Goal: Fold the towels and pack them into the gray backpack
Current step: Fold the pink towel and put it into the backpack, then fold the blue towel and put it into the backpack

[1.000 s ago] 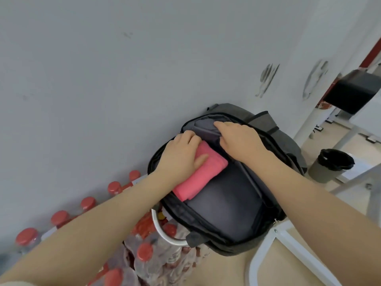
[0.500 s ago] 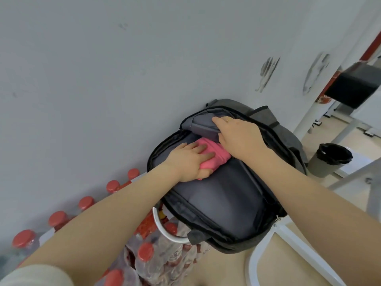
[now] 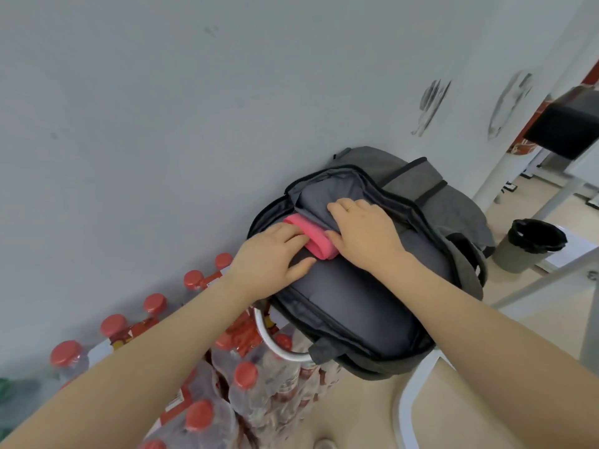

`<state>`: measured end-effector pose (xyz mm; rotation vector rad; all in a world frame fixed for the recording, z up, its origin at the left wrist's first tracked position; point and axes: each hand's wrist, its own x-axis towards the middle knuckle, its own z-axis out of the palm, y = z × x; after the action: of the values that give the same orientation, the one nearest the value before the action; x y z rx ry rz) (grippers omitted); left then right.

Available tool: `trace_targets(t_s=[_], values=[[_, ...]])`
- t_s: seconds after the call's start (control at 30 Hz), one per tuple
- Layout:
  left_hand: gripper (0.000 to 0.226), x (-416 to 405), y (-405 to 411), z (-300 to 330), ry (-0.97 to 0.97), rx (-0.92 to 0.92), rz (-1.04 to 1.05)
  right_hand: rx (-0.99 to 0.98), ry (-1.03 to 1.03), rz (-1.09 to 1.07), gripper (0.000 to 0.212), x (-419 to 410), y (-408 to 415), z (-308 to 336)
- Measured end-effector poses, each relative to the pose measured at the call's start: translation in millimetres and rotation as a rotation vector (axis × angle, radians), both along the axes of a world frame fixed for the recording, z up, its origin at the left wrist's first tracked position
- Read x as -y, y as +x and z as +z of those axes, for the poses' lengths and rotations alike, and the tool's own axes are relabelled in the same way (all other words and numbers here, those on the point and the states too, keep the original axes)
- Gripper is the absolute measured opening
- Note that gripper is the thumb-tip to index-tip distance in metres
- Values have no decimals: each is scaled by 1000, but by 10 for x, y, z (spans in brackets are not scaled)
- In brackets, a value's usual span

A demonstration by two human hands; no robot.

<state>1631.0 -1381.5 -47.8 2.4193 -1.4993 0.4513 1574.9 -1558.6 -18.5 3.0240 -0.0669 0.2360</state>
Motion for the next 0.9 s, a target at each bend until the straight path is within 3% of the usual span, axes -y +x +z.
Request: trace_targets(t_s=[0.13,0.27,0.37,0.5,0.63,0.9], values=[[42,-231,-19,97,25,-98,73,-5,48,-66,41,-102,-34,-110],[51,-387,-87,150,18,-229,178,-105,15,-123,58,-171,-109,-116],[34,-523,-133,178,-29,-246,237,-6,35,-163,65,-367,-192,1],[33,-771,-266,249,-79,-253,321,167,64,61,48,-787,-355,124],[34,-1183,-594,253,-104,-276,491,78,160,318,32,-1173,-472,88],[28,-2026,-2074,-61,-375,-509,1045,-133,184,798,32,-1949,-909,-216]])
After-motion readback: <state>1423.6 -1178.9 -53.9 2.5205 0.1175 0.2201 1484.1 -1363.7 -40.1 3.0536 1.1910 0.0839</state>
